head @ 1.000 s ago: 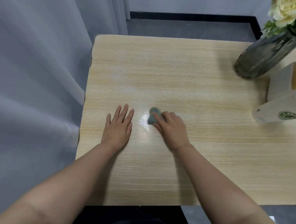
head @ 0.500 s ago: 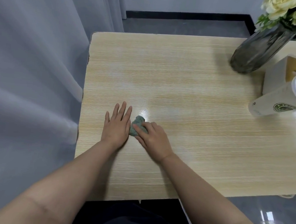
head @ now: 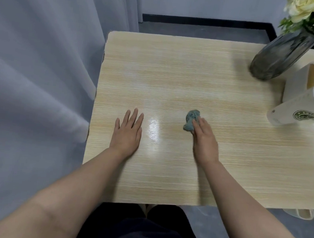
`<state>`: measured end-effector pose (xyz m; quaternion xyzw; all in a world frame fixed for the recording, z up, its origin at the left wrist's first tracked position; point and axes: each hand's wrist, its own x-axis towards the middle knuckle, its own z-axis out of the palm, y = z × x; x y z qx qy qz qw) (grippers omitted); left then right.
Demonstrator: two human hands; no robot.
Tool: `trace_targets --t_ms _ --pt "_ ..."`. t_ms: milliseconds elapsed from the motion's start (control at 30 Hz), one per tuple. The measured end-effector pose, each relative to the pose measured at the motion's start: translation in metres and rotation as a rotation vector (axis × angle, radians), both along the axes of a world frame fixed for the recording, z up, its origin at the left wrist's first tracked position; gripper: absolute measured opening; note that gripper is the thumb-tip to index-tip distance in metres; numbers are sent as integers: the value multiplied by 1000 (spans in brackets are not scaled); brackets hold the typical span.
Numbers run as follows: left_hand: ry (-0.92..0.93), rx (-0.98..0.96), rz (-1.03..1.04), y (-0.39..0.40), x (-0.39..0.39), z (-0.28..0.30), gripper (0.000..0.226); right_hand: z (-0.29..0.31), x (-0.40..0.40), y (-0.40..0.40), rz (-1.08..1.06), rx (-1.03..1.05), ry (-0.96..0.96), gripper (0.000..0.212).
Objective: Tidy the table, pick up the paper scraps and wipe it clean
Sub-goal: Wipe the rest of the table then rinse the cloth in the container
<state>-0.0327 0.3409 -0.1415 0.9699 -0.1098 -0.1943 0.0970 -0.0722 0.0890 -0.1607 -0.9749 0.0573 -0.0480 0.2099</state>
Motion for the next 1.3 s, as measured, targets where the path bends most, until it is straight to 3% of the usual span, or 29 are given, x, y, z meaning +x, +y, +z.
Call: trace_targets --t_ms 67,167,333,433,533,633,700,800,867,967,1067,1167,1233,1300 --pt "4 -9 25 -2 -8 0 51 -1 -4 18 19 30 -21 40" --pt "0 -2 31 -2 -19 0 51 4 -25 70 282 127 -41 25" --pt "-13 -17 46 2 -37 -1 51 -4 -46 68 505 38 -58 48" --pt "-16 -19 63 0 -46 -2 51 -5 -41 8 307 -24 -49 45" --pt "-18 -20 86 -3 -55 -1 52 1 -51 -44 11 -42 0 54" --pt "-14 -17 93 -4 -62 0 52 -1 -59 -27 -92 -39 -28 56" --pt "-10 -14 98 -4 -66 1 52 3 -68 15 127 -39 -115 45" --pt "-8 -3 99 -2 -73 1 52 2 -94 65 632 -44 -132 39" --pt "-6 -2 97 1 -79 1 51 -7 -102 64 767 -5 -107 42" --pt "-10 -7 107 2 -87 3 51 -12 -97 24 578 9 -113 60" --pt "-3 2 114 3 -94 3 51 -6 -96 -33 225 -86 -67 63" --pt "-3 4 119 2 -97 4 51 -5 -100 -44 19 -164 -55 55" --pt "2 1 120 2 -98 4 51 0 -104 -15 32 -169 -91 56" --pt "14 -5 117 4 -100 4 51 4 -113 24 260 -103 -159 55"
